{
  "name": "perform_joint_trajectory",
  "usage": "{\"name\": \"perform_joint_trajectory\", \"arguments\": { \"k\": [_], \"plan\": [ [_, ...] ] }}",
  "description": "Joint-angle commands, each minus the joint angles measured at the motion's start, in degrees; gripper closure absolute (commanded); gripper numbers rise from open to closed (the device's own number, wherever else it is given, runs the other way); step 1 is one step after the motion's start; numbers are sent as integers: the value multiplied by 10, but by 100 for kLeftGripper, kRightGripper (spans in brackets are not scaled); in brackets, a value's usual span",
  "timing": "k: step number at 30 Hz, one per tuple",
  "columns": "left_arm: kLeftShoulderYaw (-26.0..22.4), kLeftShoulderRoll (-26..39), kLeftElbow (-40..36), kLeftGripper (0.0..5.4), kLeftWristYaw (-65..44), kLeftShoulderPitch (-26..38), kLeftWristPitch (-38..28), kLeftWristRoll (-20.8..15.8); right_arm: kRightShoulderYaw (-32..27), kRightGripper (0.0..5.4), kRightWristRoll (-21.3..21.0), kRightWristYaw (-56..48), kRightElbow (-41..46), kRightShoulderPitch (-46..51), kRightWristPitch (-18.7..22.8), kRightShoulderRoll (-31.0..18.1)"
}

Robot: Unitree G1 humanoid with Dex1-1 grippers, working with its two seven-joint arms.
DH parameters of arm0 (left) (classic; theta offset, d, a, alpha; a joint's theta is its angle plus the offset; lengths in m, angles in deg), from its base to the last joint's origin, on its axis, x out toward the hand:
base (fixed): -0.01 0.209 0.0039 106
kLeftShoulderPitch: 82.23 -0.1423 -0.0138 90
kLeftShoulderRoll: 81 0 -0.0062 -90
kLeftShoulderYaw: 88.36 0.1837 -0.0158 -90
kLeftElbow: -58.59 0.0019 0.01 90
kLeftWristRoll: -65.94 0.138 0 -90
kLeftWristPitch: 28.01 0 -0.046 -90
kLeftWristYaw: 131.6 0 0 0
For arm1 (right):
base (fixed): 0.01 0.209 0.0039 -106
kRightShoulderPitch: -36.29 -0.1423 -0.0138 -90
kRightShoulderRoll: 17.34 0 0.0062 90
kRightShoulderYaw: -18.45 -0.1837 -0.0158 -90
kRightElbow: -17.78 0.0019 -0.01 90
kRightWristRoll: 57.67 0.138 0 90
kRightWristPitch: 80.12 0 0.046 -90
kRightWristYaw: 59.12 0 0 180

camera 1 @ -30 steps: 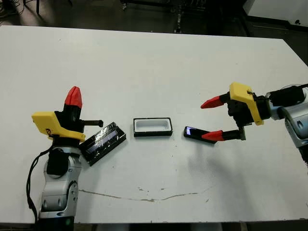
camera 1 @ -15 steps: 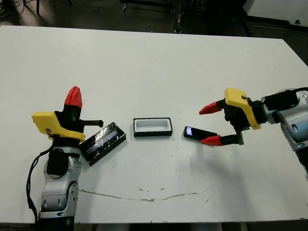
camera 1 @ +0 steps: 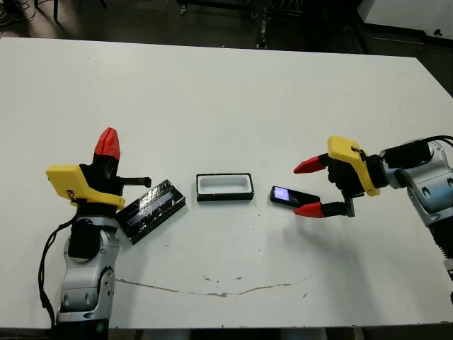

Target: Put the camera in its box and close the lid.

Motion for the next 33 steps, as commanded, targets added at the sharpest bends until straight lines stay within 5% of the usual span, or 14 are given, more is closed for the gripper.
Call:
{"name": "perform_joint_trajectory", "arguments": {
  "k": [1,19,33],
  "plan": [
    [-2,-2,-4,540,2,-9,8,-4,-6,1,-2,10,-10,12,0,4],
    [-2,1,-1,540,2,-10,4,1,-4,1,-4,32,-5,30,14,15],
    [-2,0,-2,540,3,-10,4,3,-21,209,6,43,-14,53,-20,33]
  ]
}}
